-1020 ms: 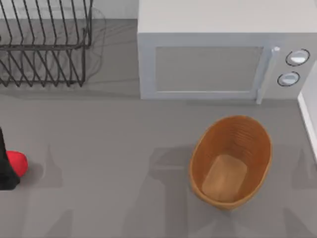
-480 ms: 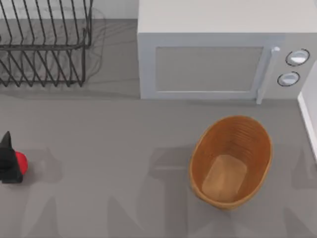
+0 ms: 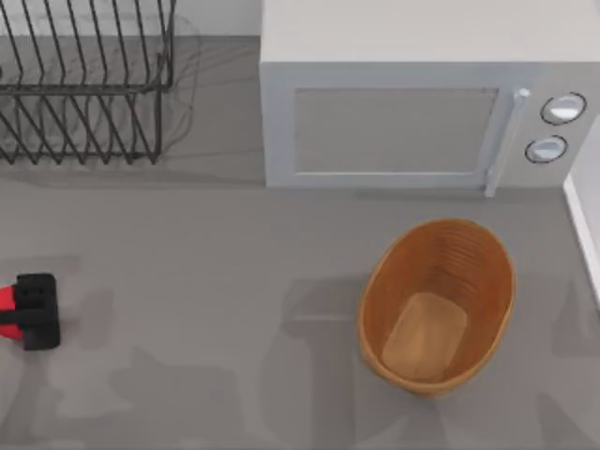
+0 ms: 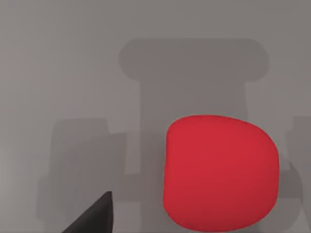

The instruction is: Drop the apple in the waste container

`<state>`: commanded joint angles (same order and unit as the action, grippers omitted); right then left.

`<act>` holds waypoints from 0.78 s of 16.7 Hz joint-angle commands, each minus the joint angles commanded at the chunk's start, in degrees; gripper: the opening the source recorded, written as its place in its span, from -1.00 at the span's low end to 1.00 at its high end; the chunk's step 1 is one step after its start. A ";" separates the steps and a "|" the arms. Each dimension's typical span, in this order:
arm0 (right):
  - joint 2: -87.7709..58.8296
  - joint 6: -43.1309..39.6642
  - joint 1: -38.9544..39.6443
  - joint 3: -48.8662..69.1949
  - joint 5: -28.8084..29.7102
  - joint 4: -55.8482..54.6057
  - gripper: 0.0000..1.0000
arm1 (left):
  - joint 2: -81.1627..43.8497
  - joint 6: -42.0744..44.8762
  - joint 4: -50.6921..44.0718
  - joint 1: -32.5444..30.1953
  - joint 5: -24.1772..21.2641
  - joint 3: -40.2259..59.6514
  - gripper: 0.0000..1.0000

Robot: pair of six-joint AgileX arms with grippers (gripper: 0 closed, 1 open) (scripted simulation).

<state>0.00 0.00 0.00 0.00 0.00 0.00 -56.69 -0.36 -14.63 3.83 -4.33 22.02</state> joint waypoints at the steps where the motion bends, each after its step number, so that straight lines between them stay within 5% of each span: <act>1: 0.00 0.00 0.00 0.00 0.00 0.00 1.00 | -2.80 -0.02 -0.73 0.17 -0.25 1.17 1.00; 13: 0.00 0.00 0.00 0.00 0.00 0.00 1.00 | -13.44 -0.30 1.90 0.17 -0.66 3.82 1.00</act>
<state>0.00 0.00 0.00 0.00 0.00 0.00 -70.13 -0.66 -12.73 3.99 -4.99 25.84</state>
